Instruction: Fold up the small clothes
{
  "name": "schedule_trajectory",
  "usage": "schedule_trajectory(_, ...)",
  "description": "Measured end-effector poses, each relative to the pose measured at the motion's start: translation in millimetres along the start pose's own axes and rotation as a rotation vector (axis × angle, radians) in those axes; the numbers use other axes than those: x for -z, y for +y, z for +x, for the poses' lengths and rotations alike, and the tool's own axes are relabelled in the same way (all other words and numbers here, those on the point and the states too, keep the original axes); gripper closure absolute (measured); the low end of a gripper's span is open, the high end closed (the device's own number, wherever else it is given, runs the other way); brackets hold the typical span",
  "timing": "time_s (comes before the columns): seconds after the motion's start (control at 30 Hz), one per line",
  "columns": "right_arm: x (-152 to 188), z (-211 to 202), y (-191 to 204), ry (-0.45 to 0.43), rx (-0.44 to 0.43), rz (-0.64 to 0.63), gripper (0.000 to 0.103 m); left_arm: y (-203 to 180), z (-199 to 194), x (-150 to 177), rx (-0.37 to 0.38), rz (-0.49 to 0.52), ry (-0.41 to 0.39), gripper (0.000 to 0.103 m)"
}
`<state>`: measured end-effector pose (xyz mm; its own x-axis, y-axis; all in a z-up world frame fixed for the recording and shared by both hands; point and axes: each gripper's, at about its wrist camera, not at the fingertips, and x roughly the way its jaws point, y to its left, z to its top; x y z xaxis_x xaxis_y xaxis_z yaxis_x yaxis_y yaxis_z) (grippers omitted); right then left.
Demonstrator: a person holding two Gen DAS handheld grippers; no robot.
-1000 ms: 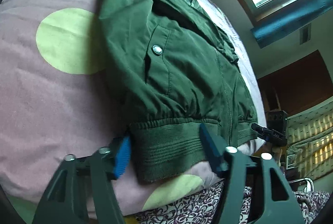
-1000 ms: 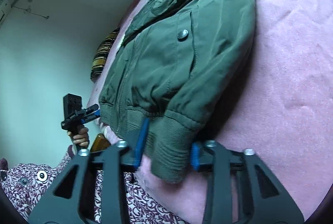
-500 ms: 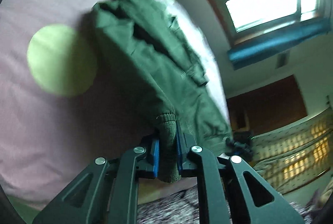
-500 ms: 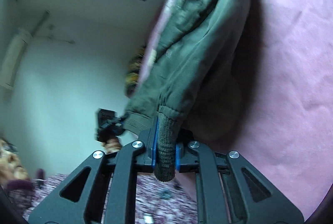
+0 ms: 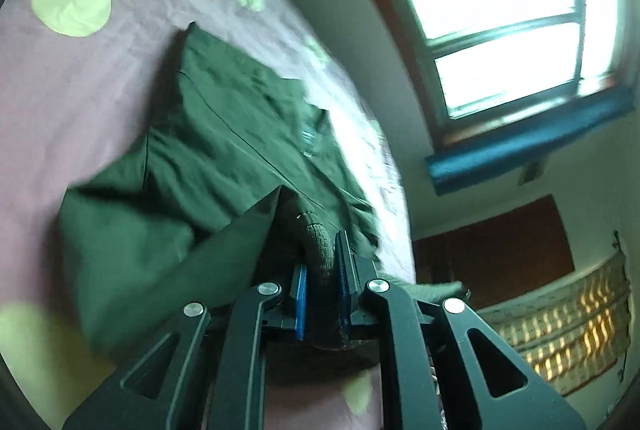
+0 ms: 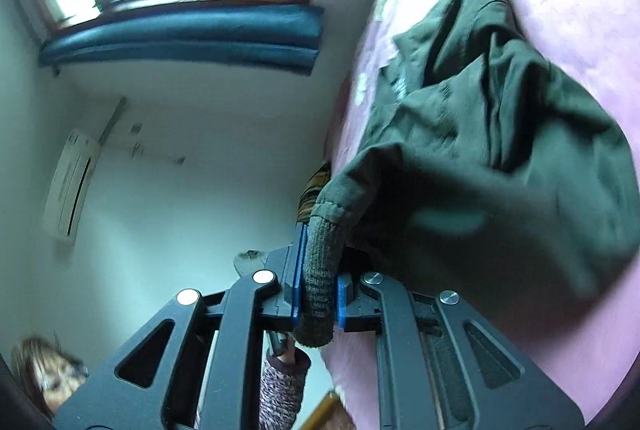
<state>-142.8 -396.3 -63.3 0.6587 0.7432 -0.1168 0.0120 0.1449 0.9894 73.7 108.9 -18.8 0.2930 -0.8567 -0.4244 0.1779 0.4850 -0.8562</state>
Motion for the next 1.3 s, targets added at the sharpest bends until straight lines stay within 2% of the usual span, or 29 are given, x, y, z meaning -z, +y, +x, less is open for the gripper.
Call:
schedule_trajectory(0.2, -29, 30, -59, -0.029, 0.068, 0.174, 0.091, 40, 49, -29, -0.081, -0.059, 0.068, 0.09)
schedule_trajectory(0.37, -30, 29, -64, -0.032, 0.037, 0.198, 0.09, 42, 55, -39, -0.053, -0.083, 0.1, 0.086)
schedule_trajectory(0.43, -31, 24, -64, -0.034, 0.023, 0.2, 0.085, 37, 48, -42, -0.032, -0.087, 0.107, 0.083)
schedule_trajectory(0.47, -34, 22, -61, -0.045, 0.014, 0.196, 0.079, 35, 43, -44, -0.025, -0.086, 0.107, 0.078)
schedule_trajectory(0.5, -36, 17, -60, -0.059, 0.007, 0.188, 0.072, 32, 35, -45, -0.006, -0.094, 0.101, 0.068)
schedule_trajectory(0.6, -39, -6, -55, -0.111, -0.001, 0.168, 0.058, 27, 6, -53, 0.037, -0.102, 0.03, 0.049)
schedule_trajectory(0.7, -41, -19, -42, -0.119, 0.063, 0.074, 0.052, 23, -15, -63, 0.045, -0.08, -0.023, 0.048)
schedule_trajectory(0.77, -44, -25, -21, -0.103, 0.136, -0.052, 0.05, 14, -23, -65, -0.031, 0.012, -0.042, 0.048)
schedule_trajectory(0.87, -46, -21, 15, -0.069, 0.322, -0.304, 0.044, -13, -17, -60, -0.209, 0.301, -0.033, 0.048)
schedule_trajectory(0.9, -46, -13, 27, -0.04, 0.405, -0.414, 0.041, -19, -12, -55, -0.245, 0.383, -0.018, 0.048)
schedule_trajectory(1.0, -44, 16, 48, 0.056, 0.532, -0.635, 0.04, -33, 5, -44, -0.317, 0.608, 0.039, 0.048)
schedule_trajectory(1.1, -45, 43, 56, 0.142, 0.599, -0.787, 0.04, -42, 27, -34, -0.352, 0.782, 0.1, 0.048)
schedule_trajectory(1.2, -37, 49, 50, 0.216, 0.626, -0.89, 0.04, -46, 47, -27, -0.387, 0.906, 0.142, 0.048)
schedule_trajectory(1.3, -33, 60, 44, 0.266, 0.645, -0.947, 0.04, -46, 64, -24, -0.407, 0.982, 0.19, 0.048)
